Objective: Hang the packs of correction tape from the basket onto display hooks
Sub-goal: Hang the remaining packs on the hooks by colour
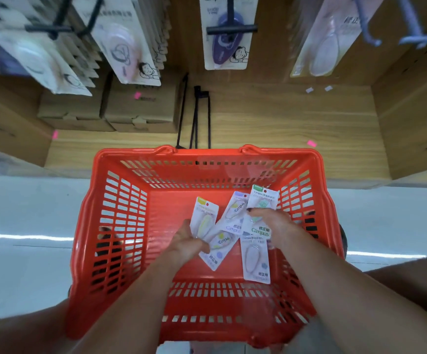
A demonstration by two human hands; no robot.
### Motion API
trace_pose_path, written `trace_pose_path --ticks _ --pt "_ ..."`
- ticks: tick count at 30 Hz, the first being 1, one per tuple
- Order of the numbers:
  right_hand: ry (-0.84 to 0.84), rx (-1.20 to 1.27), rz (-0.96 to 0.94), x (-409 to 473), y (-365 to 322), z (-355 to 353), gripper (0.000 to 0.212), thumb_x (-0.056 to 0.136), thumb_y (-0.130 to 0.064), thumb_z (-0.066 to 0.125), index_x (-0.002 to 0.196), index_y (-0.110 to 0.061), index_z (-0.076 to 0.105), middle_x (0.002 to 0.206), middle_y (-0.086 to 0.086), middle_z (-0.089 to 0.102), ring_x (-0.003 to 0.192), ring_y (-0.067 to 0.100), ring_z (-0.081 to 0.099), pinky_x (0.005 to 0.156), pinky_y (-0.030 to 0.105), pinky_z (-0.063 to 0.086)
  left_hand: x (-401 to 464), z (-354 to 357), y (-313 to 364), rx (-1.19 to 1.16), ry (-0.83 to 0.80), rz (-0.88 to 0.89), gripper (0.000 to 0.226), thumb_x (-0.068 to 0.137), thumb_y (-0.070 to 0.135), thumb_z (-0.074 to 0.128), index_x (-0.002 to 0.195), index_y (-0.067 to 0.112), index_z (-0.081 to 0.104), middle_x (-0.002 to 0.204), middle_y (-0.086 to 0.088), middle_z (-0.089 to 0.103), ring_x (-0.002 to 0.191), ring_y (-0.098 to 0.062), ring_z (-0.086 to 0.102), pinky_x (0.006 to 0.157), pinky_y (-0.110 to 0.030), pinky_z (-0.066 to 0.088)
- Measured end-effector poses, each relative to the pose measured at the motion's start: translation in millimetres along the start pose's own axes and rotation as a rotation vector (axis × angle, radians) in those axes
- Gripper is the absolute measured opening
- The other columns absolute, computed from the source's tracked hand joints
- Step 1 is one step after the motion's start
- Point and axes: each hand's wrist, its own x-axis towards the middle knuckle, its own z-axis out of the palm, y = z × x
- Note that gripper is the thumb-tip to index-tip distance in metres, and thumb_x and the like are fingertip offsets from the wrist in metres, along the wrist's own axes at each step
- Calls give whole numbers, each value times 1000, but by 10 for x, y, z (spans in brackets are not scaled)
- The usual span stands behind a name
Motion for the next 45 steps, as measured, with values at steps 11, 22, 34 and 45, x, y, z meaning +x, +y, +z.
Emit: trace_pose_path --ticks 11,22,34,45 --pt "82 -151 -167 179 91 253 47 73 -14 91 116 -11 72 106 9 77 89 29 75 72 35 60 -99 -302 -258 -240 257 -140 60 77 -6 73 126 12 45 112 -9 65 102 -32 66 94 -46 56" --pt "141 -663 -313 52 -13 505 73 74 -35 91 134 -18 53 139 8 40 110 30 63 80 31 50 57 -268 -273 -545 245 -197 65 73 -4 77 128 18 50 115 -10 68 101 -35 73 88 -52 63" --pt "64 -204 -206 219 50 688 65 67 -13 91 122 -9 57 108 7 71 80 18 67 56 25 43 137 -176 -227 -522 247 -205 59 73 -10 78 121 19 60 110 -8 73 100 -32 72 89 -52 62" --pt "-93 -252 -253 123 28 667 42 65 -24 93 103 -22 74 100 0 79 94 23 74 73 34 57 98 -272 -282 -586 207 -134 57 71 -12 79 114 22 63 110 -8 75 100 -33 74 88 -52 63"
